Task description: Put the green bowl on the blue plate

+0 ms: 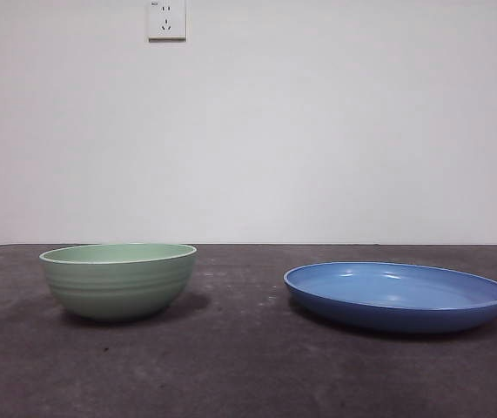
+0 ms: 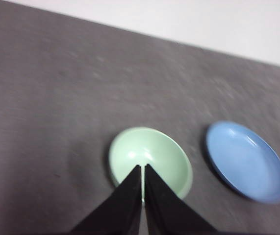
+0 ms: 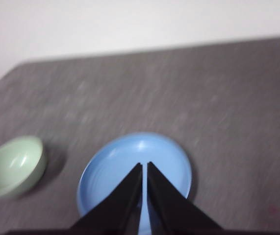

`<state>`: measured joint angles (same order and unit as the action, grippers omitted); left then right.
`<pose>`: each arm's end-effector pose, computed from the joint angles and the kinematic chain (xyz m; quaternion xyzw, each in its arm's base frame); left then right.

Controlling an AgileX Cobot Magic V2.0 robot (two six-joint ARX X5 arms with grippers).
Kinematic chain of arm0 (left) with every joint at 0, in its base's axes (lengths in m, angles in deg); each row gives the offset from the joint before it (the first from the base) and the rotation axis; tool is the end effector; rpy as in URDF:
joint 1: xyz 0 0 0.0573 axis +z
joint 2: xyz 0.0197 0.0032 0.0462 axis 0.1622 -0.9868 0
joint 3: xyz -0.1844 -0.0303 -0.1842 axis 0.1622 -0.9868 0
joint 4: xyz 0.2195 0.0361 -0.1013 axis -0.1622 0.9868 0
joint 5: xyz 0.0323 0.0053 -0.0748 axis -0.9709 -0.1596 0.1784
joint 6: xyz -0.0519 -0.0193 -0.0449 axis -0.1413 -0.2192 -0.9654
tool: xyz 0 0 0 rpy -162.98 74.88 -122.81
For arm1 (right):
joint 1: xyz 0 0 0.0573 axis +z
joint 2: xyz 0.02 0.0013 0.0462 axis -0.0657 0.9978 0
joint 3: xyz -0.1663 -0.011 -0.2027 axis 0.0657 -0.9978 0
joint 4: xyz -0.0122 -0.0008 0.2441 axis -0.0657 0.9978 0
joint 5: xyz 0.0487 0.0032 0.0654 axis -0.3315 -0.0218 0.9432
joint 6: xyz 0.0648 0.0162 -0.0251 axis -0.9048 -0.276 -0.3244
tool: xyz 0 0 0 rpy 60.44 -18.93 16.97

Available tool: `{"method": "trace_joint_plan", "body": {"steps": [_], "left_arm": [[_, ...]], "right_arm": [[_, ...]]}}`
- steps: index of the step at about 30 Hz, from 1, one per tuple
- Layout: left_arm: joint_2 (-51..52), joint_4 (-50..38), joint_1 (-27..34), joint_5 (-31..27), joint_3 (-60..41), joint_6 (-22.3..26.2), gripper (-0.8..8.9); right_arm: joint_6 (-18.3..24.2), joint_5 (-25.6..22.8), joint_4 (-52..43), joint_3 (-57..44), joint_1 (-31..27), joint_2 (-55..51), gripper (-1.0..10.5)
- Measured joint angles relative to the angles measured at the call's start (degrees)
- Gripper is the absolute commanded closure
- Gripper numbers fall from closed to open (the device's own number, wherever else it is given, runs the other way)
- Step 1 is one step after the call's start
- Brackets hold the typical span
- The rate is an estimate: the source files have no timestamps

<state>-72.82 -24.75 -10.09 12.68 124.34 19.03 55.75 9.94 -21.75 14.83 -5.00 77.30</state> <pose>0.1140 -0.0237 0.2908 -0.1313 0.2225 -0.1882 0.9476 0.1073 0.0186 0.3021 0.1139 0.1947 0.1658 0.9600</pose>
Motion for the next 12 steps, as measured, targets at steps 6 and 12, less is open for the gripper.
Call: {"method": "trace_joint_plan", "body": {"steps": [6,12], "left_arm": [[-6.86,6.71,-1.03,8.02,5.16,4.87,8.04],[-10.67,15.13,-3.85,13.09,8.0,9.79,8.04]], "right_arm": [[6.03,7.8,11.37,7.54,0.22,9.81,9.4],[10.49,10.88,18.82,9.86,3.43,15.15,9.4]]}}
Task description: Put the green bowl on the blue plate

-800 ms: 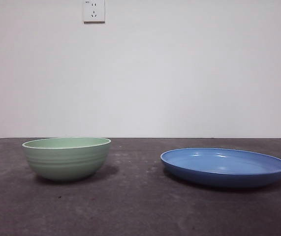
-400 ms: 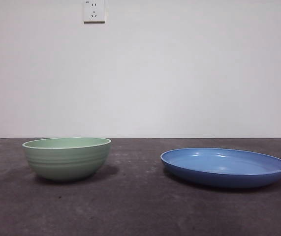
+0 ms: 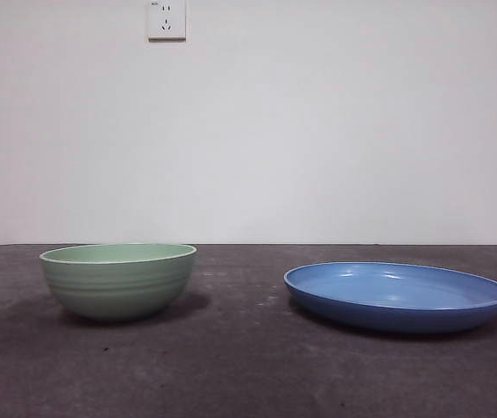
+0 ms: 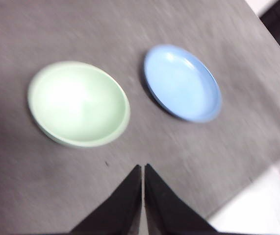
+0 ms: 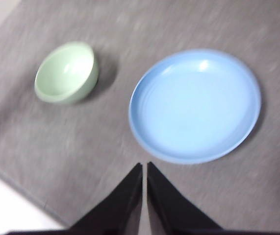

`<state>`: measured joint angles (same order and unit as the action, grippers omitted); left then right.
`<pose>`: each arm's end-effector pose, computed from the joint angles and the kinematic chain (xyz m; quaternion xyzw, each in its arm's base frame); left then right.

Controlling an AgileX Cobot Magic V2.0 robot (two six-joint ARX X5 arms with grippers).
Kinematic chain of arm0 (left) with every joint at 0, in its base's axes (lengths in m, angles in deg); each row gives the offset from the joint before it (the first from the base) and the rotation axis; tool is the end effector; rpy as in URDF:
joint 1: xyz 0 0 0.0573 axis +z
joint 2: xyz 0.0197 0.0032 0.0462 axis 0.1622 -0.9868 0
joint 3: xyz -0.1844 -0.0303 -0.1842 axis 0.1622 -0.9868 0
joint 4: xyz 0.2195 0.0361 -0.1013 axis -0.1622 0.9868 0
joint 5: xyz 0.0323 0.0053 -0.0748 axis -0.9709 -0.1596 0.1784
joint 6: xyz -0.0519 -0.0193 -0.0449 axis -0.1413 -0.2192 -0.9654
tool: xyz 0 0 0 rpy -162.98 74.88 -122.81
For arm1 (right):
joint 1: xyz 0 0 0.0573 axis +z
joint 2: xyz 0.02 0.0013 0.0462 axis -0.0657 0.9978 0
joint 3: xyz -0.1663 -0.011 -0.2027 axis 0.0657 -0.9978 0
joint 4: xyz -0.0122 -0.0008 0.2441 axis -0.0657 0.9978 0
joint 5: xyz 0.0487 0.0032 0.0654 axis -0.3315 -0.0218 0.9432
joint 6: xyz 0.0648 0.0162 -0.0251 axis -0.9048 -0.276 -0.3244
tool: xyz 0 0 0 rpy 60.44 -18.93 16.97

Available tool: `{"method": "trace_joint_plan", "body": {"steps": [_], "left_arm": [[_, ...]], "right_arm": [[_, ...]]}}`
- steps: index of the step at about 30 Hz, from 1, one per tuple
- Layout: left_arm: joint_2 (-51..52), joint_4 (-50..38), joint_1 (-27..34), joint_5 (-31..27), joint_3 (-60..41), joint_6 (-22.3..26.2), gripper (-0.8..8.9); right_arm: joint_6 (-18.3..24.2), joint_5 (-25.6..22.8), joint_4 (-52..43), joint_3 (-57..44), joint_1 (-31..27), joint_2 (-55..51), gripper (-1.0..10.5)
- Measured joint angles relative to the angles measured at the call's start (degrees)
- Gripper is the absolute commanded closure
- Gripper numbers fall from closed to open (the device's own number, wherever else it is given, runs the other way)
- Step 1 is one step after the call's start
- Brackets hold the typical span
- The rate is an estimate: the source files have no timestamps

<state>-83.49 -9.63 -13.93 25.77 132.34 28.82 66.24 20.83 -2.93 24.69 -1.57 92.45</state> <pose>0.1187 -0.0427 0.2948 -0.1070 0.3455 -0.3281 0.8727 0.1245 0.0349 0.3014 0.0924 0.3684 0.2859 0.8798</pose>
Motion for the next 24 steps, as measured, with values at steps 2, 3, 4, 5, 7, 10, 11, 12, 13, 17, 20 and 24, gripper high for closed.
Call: {"method": "trace_joint_plan", "body": {"steps": [2,3,4,5,7,10,11,12,13,17,20,24], "left_arm": [[-0.2,1.88,-1.11,0.61,0.07,1.29,8.04],[-0.2,2.47,-1.51,0.66,0.07,1.68,8.04],[-0.17,3.06,-2.03,0.72,0.07,2.01,8.04],[-0.17,3.23,-2.21,0.74,0.07,2.08,8.04],[-0.15,3.3,-2.45,0.74,0.07,2.27,8.04],[-0.11,3.3,-2.45,0.74,0.09,2.64,8.04],[-0.11,3.3,-2.45,0.74,0.09,2.67,8.04],[-0.11,3.3,-2.45,0.74,0.09,2.69,8.04],[-0.11,3.3,-2.45,0.74,0.09,2.69,8.02],[-0.11,3.3,-2.45,0.74,0.09,2.67,6.59],[-0.11,3.3,-2.45,0.74,0.09,2.67,4.78],[-0.11,3.3,-2.45,0.74,0.09,2.67,4.01]], "right_arm": [[1.16,0.0,2.32,0.0,1.49,1.01,9.4],[1.57,0.0,3.52,0.0,2.23,1.44,9.4],[2.05,0.0,4.35,0.0,2.91,1.75,9.4],[2.34,0.0,4.83,0.0,3.43,1.95,9.4],[2.91,0.0,5.11,0.0,4.46,2.01,9.4],[3.23,0.02,5.14,0.0,5.29,1.97,9.4],[3.23,0.02,5.14,0.0,5.31,1.97,9.4],[3.23,0.04,5.11,0.0,5.35,1.97,9.4],[3.23,0.04,5.11,0.0,5.35,1.97,9.3],[3.23,0.04,5.11,0.0,5.35,1.97,7.2],[3.17,0.04,5.11,0.0,5.35,1.97,5.6],[3.08,0.04,5.14,0.0,5.35,1.97,5.5]]}}
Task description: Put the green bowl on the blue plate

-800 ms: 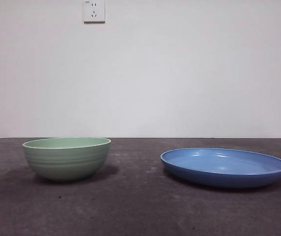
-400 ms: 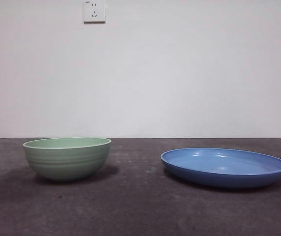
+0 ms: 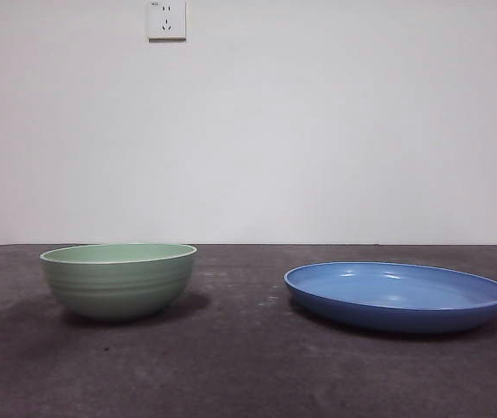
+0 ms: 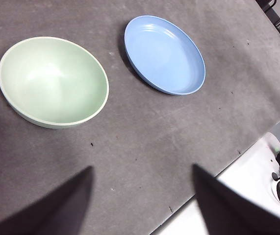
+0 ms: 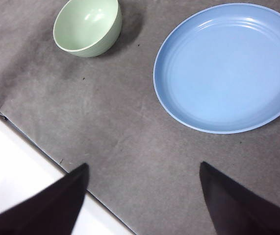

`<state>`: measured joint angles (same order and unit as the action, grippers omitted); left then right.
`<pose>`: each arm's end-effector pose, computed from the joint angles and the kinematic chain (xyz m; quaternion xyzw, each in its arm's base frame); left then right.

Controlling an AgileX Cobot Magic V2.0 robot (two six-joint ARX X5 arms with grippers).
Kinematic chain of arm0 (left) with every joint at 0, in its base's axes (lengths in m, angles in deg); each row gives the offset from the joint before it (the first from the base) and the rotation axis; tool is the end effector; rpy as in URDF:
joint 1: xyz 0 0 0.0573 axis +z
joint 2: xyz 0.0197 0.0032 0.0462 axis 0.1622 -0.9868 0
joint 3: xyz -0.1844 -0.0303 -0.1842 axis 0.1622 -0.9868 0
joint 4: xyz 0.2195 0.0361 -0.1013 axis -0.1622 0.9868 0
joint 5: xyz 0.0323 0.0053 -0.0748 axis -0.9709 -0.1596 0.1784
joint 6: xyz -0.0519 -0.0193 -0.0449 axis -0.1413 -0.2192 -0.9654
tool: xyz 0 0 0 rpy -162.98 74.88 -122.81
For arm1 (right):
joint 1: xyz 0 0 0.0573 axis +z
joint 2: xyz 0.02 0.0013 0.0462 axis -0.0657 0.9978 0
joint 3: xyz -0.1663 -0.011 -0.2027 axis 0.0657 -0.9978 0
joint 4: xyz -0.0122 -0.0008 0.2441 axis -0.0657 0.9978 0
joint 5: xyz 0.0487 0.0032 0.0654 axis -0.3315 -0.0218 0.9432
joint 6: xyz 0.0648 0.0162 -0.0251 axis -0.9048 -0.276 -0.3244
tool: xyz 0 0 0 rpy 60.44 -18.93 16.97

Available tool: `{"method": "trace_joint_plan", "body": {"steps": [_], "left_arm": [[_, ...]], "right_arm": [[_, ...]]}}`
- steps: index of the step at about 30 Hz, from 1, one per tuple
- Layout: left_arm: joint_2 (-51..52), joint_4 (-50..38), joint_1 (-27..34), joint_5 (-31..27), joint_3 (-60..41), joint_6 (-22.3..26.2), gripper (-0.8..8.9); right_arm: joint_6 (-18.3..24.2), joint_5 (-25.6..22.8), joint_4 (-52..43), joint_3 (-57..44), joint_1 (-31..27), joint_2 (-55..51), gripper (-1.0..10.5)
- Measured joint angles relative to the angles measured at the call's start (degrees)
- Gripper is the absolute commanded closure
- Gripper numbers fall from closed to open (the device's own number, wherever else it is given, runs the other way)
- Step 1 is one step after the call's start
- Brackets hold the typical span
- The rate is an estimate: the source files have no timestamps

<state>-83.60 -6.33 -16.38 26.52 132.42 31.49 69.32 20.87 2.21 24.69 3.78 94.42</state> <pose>0.1123 -0.0477 0.2906 -0.0889 0.3650 -0.3566 0.8554 0.1196 0.0463 0.2911 0.0655 0.4187 0.3301 0.8435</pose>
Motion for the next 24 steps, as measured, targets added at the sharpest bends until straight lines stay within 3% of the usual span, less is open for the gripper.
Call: {"method": "trace_joint_plan", "body": {"steps": [16,24], "left_arm": [[-0.28,-0.33,0.0,-0.02,0.0,-0.94,4.04],[-7.04,-0.81,-0.5,-4.22,3.28,-2.51,4.08]], "right_arm": [[-0.02,-0.02,-0.04,0.0,0.0,0.0,5.5],[-0.44,-0.07,-0.5,0.0,0.0,0.0,5.5]]}}
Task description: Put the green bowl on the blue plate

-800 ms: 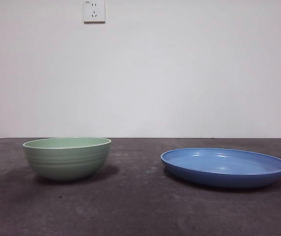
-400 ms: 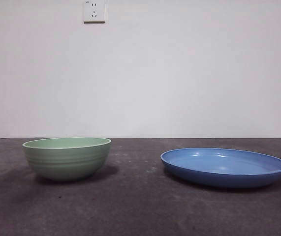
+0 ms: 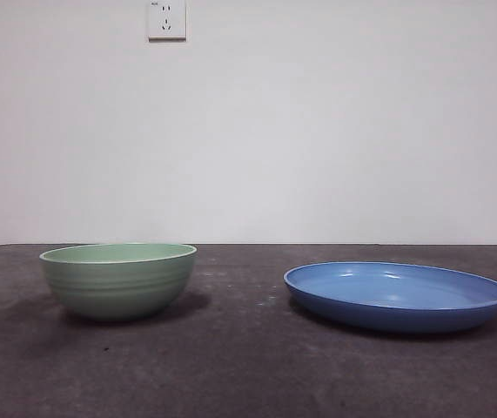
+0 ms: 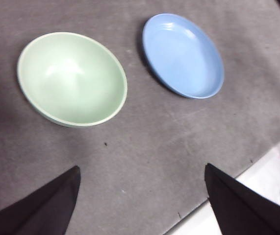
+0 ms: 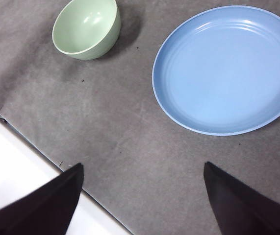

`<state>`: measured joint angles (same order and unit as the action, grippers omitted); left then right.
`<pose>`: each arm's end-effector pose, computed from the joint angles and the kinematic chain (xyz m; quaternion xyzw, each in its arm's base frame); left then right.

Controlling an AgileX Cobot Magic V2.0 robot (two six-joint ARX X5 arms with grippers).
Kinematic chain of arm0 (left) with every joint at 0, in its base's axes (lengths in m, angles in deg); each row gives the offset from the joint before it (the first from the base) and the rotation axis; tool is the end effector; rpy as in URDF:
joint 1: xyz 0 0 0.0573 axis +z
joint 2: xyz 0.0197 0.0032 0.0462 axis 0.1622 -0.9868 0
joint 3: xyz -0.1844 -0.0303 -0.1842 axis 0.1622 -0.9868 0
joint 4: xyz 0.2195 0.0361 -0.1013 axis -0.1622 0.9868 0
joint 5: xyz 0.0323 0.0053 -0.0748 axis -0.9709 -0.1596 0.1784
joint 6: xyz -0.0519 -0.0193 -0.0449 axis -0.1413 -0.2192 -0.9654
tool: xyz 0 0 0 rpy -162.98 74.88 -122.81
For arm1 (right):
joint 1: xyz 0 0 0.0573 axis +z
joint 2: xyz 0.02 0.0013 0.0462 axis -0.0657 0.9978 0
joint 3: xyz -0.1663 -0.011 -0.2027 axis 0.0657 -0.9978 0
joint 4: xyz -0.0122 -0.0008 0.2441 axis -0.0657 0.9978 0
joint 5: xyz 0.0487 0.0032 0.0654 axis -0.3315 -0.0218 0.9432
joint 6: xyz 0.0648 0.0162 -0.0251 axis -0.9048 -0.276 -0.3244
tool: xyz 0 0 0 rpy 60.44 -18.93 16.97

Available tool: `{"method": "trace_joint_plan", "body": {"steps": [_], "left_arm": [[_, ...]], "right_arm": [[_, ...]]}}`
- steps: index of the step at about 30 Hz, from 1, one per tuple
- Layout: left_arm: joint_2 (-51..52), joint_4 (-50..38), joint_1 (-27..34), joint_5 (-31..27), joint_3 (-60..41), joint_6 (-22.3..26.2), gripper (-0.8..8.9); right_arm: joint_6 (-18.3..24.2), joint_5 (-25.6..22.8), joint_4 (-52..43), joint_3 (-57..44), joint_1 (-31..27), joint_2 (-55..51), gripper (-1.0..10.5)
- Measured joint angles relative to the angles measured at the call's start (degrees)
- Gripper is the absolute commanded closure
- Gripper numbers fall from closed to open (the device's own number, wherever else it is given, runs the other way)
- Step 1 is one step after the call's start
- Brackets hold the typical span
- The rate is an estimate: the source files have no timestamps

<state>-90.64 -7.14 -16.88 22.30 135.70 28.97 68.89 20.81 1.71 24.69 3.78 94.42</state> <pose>0.1374 -0.0488 0.2939 -0.0977 0.3994 -0.3168 0.8547 0.1204 0.0463 0.2917 0.0675 0.4162 0.3286 0.8451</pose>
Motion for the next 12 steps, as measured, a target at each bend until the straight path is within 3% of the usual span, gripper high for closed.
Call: {"method": "trace_joint_plan", "body": {"steps": [12], "left_arm": [[-20.06,-0.31,-4.33,-15.39,12.52,-0.13,4.09]], "right_arm": [[-0.04,-0.35,-0.31,0.0,0.0,0.0,5.6]]}}
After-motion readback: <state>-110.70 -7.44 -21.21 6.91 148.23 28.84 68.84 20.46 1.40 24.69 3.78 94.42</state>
